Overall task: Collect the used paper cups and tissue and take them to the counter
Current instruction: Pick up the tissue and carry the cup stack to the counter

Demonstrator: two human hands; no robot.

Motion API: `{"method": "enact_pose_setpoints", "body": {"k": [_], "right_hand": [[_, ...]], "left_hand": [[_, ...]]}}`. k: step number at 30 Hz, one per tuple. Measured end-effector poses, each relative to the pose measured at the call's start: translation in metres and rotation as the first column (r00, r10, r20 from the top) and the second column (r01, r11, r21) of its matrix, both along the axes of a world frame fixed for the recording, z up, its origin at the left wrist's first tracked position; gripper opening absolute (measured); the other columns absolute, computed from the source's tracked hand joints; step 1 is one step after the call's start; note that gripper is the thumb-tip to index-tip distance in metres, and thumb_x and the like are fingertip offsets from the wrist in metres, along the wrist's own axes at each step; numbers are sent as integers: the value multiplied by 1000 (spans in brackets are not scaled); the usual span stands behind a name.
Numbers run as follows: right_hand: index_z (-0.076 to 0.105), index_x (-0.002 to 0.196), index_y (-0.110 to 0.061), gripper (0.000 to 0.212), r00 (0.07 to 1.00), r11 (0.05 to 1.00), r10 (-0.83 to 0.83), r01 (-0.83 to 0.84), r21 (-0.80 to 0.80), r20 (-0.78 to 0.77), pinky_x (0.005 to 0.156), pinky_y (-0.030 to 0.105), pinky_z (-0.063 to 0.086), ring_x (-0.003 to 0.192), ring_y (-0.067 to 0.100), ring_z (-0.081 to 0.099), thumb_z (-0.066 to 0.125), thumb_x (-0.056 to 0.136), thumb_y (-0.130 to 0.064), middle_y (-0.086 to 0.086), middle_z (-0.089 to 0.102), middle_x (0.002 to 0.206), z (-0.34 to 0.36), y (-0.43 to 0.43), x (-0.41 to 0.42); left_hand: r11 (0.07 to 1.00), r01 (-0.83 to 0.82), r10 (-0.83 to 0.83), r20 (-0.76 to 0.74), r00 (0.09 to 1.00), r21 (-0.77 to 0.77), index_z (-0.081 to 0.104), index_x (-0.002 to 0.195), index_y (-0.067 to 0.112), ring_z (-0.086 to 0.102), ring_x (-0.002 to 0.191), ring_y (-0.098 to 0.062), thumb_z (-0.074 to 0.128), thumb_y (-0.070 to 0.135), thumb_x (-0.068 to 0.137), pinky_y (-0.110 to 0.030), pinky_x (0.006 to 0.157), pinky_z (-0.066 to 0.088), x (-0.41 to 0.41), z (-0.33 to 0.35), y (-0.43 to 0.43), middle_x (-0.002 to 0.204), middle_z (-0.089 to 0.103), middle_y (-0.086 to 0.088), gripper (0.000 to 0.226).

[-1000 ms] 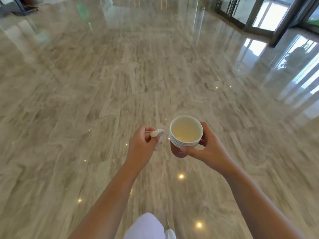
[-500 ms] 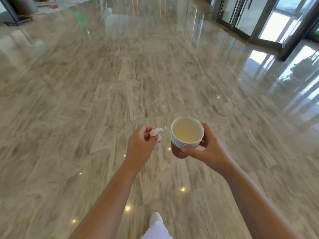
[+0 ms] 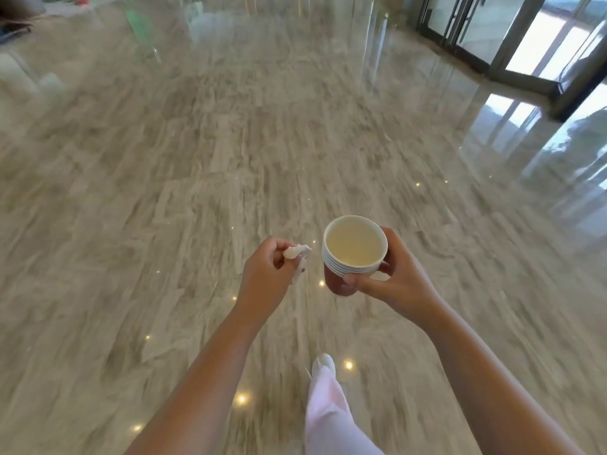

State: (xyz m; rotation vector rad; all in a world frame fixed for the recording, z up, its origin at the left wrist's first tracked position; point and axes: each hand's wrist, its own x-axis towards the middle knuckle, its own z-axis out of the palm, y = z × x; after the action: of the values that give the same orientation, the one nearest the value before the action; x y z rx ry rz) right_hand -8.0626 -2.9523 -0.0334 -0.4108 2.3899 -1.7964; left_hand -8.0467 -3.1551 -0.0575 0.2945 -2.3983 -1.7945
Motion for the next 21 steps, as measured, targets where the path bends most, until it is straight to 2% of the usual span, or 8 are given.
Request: {"method": "enact_pose_setpoints", "body": {"k": [3,8,12,15,21], "right_hand": [[49,109,-42,61,999,999,36,-36,3,-2,82,23,47,101,1,60,83,59,-36,-22,62,105,4,-6,-79],[48,107,-45,59,999,999,49,-48,19,-16,81,23,48,100,0,59,82,60,-36,-25,61,104,18,-14,-207],[47,106,-50,59,998,997,62,-61,40,-9,81,21,48,100,-2,58,83,62,-34,-28,60,104,20,-25,-290],[47,107,-47,60,999,998,48,-48,34,-7,81,23,48,101,-1,58,79,56,-46,-27,59,105,19,-37,-355],[48,109,-43,61,1000,1000,17,-17,21,2,80,22,50,100,0,60,79,56,-45,-20,61,104,4,-78,-503]], "left_hand": [[1000,-30,30,-4,1000,-1,57,83,31,66,69,-2,62,30,84,-13,57,49,-77,4,-5,74,71,10,5],[999,-43,43,0,999,5,58,83,30,67,72,-18,64,32,83,-31,64,53,-202,13,-11,74,72,9,6],[999,-43,43,-11,999,-3,58,84,28,66,69,-12,64,36,81,-12,55,48,-283,14,-21,74,71,12,11],[999,-46,46,5,999,16,58,84,27,67,69,-10,64,36,81,-14,55,49,-349,8,-32,74,72,10,11],[999,-45,45,15,999,3,58,81,28,67,71,-13,64,36,81,-20,58,49,-500,-7,-71,73,72,10,10]]}}
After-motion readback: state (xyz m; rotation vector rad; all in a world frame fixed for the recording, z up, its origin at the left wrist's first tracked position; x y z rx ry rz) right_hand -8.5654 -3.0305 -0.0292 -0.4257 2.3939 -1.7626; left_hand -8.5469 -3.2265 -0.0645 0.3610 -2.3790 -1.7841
